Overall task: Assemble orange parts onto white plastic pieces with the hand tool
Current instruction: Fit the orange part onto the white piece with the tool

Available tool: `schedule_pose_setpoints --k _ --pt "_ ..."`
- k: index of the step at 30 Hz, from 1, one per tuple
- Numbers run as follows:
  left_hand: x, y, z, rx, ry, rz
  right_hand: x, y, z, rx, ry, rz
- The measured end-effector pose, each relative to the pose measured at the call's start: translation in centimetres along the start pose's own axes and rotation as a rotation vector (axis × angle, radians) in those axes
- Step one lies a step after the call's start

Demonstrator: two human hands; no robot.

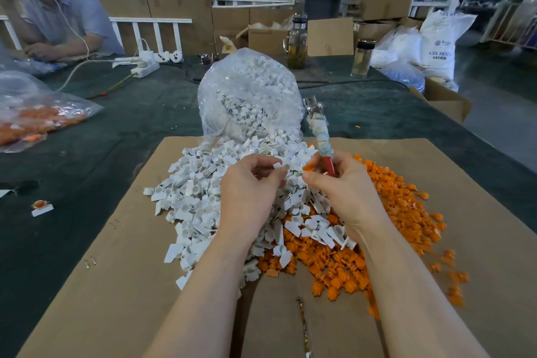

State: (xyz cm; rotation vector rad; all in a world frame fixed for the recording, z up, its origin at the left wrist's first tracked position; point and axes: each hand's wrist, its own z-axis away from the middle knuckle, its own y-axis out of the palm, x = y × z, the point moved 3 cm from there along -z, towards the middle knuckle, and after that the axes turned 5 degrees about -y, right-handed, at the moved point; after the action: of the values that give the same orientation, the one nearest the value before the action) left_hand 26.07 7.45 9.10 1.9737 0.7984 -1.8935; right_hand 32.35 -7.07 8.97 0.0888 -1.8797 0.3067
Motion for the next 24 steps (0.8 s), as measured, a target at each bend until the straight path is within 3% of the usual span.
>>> schedule_pose_setpoints --k 7,17,24 --pt "0.1 0.1 0.1 0.008 -0.062 0.058 0.6 0.8 0.4 0.02 -0.098 -0.115" --pt "0.1 0.3 0.1 0.037 -0.122 0.161 0.8 1.5 0.5 -0.075 -0.222 0.013" --pt "-0.1 0.4 0.3 0.081 -0.18 0.378 0.8 1.6 0.7 -0.153 -0.309 0.215"
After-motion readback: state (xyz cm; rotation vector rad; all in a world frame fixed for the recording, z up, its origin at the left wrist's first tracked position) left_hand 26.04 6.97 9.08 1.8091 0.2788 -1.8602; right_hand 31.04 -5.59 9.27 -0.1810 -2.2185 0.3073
